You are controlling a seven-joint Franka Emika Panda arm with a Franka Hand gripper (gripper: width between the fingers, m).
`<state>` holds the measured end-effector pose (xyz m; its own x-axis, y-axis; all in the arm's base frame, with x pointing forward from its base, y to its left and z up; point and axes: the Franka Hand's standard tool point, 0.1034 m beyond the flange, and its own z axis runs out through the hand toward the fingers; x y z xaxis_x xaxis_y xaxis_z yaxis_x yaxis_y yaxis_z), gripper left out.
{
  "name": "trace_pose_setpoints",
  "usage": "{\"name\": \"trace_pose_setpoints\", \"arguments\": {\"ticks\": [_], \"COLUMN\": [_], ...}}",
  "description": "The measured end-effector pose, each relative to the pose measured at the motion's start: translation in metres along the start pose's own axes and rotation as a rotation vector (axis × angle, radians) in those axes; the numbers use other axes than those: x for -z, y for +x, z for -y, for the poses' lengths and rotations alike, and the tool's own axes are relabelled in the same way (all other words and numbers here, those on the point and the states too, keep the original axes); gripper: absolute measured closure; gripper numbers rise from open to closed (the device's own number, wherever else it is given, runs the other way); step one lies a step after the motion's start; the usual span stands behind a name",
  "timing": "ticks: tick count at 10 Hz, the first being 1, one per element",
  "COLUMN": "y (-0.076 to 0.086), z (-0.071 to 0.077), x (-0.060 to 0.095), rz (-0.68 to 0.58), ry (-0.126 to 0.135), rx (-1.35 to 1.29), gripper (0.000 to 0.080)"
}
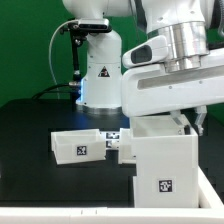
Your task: Assemble drawer
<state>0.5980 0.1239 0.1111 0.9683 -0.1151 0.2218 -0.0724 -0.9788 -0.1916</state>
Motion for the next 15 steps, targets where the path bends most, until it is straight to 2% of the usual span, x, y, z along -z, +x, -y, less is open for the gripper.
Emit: {"name": "trace_pose_setpoints", "arguments": {"ticks": [2, 6, 10, 11, 14, 15], "y": [0.011, 0.012, 0.021, 0.021, 0.021, 0.021], "z": [0.005, 0.010, 0.007, 0.012, 0.015, 0.015], "x": [-0.007, -0.013, -0.014, -0.015, -0.015, -0.015], "rz": [-0.011, -0.035, -0.108, -0.112, -0.131, -0.130], "ry": [0.001, -0.009, -0.015, -0.014, -0.053, -0.058], "rx": [0.012, -0.002, 0.010, 0.021, 0.066, 0.069], "gripper": [0.0763, 0.0757, 0.0755, 0.0755, 0.0754, 0.0754]}}
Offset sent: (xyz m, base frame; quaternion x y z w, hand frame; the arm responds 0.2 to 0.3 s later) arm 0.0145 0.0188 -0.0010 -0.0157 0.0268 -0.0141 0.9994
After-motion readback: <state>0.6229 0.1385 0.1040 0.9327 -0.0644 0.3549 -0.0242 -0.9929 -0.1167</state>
